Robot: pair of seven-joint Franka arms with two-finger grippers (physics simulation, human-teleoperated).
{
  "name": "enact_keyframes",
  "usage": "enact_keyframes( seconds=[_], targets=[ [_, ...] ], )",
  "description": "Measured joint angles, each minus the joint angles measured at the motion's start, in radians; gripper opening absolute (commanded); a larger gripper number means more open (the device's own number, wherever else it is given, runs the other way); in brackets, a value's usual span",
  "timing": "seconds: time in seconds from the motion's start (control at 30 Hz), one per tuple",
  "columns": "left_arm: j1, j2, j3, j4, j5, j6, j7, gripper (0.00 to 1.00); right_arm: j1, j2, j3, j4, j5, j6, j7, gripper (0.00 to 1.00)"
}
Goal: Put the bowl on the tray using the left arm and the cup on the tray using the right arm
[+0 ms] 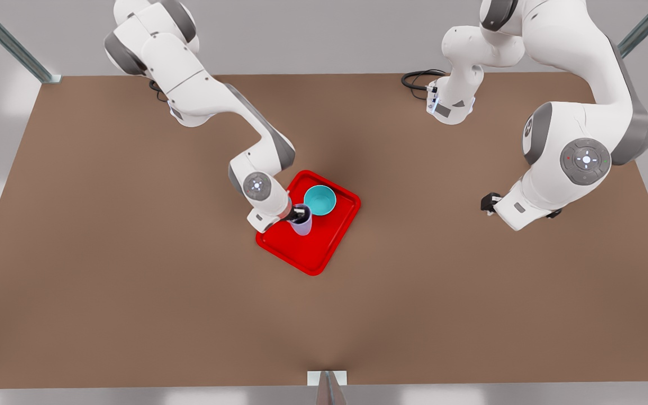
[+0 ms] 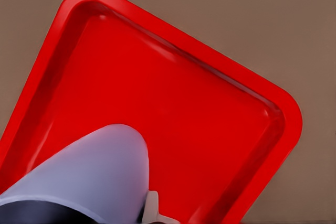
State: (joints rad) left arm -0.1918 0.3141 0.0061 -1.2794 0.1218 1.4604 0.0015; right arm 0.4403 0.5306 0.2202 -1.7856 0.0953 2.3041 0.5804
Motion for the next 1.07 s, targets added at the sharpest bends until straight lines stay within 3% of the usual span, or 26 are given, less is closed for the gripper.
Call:
enact_keyframes(
  seconds=[0.1,0.23,0.3,0.33,0.57,0.77,0.9,0.97,1.07],
  targets=[
    [0.000,-0.003,0.000,0.000,0.000,0.000,0.000,1.00,0.000,0.000,-0.001,-0.009,0.001,0.003,0.013,0.57],
    [0.000,-0.004,0.000,0.001,-0.001,-0.003,0.000,1.00,0.000,0.000,-0.001,-0.009,0.006,0.003,0.013,0.58],
    [-0.002,-0.006,0.000,0.002,-0.001,-0.005,0.000,1.00,0.000,-0.003,-0.001,-0.006,0.011,0.003,0.018,0.81],
    [-0.001,-0.007,0.000,0.003,0.000,-0.005,0.000,1.00,0.000,-0.008,0.000,-0.005,0.011,0.004,0.027,1.00],
    [-0.002,-0.020,0.000,0.003,0.000,-0.006,-0.011,1.00,-0.013,-0.088,0.001,-0.001,0.008,-0.022,0.016,1.00],
    [-0.003,-0.018,-0.008,0.003,0.000,-0.006,-0.014,1.00,-0.333,-0.380,-0.001,-0.010,0.001,-0.356,-0.302,1.00],
    [-0.003,-0.018,-0.008,0.003,-0.001,-0.006,-0.012,1.00,-0.378,-0.395,-0.207,0.119,-0.097,-0.590,-0.669,1.00],
    [-0.003,-0.018,-0.008,0.003,-0.001,-0.006,-0.012,1.00,-0.422,-0.386,-0.232,0.232,-0.142,-0.725,-0.697,1.00],
    [-0.003,-0.018,-0.008,0.003,-0.001,-0.006,-0.012,1.00,-0.423,-0.384,-0.232,0.224,-0.140,-0.712,-0.689,1.00]
  ],
)
